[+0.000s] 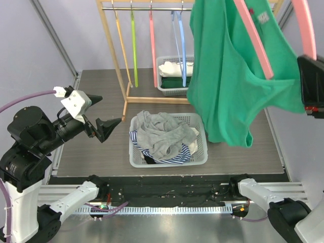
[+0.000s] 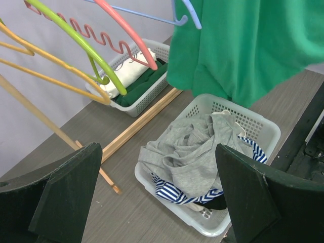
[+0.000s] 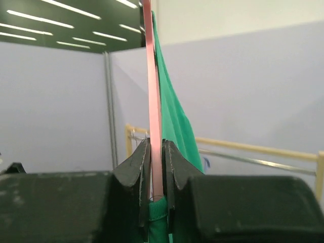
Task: Remove the tank top from the hanger
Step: Pick up the hanger from the clothesline.
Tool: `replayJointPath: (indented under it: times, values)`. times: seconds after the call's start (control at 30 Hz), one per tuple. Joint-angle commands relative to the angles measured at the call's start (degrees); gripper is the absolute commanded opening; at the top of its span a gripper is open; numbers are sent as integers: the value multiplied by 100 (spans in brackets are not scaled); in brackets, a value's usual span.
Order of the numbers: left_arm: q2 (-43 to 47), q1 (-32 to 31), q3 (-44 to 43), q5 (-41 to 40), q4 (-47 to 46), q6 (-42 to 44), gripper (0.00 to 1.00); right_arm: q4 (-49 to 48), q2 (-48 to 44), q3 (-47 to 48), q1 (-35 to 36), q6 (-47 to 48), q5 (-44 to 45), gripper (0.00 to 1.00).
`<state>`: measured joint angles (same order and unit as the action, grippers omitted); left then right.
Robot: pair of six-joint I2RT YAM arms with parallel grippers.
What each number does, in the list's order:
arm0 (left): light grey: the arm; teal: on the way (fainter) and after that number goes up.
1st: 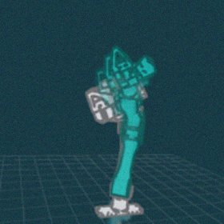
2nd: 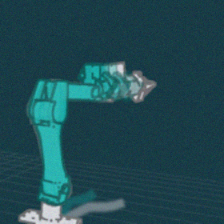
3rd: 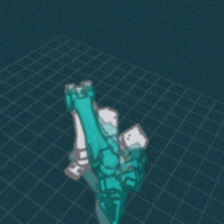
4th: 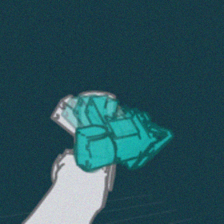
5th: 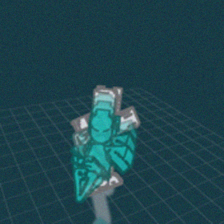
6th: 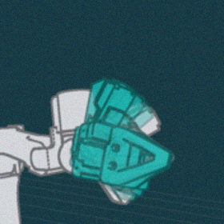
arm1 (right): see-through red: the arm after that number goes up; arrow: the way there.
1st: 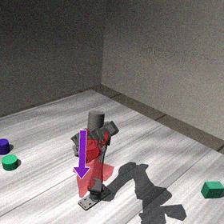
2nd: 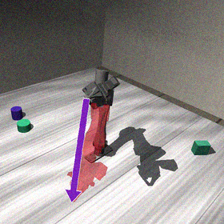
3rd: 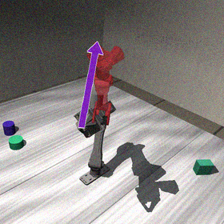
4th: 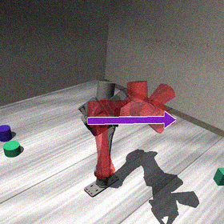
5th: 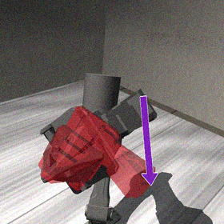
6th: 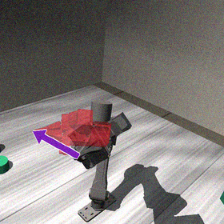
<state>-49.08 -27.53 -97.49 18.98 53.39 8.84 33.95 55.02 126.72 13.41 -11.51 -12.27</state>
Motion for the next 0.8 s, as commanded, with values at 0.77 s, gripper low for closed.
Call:
replayJointPath:
  times: [0.77]
  values:
    - [197, 125, 64, 53, -258, -67, 100, -3520, 1205, 83, 30, -1328, -1874, 1]
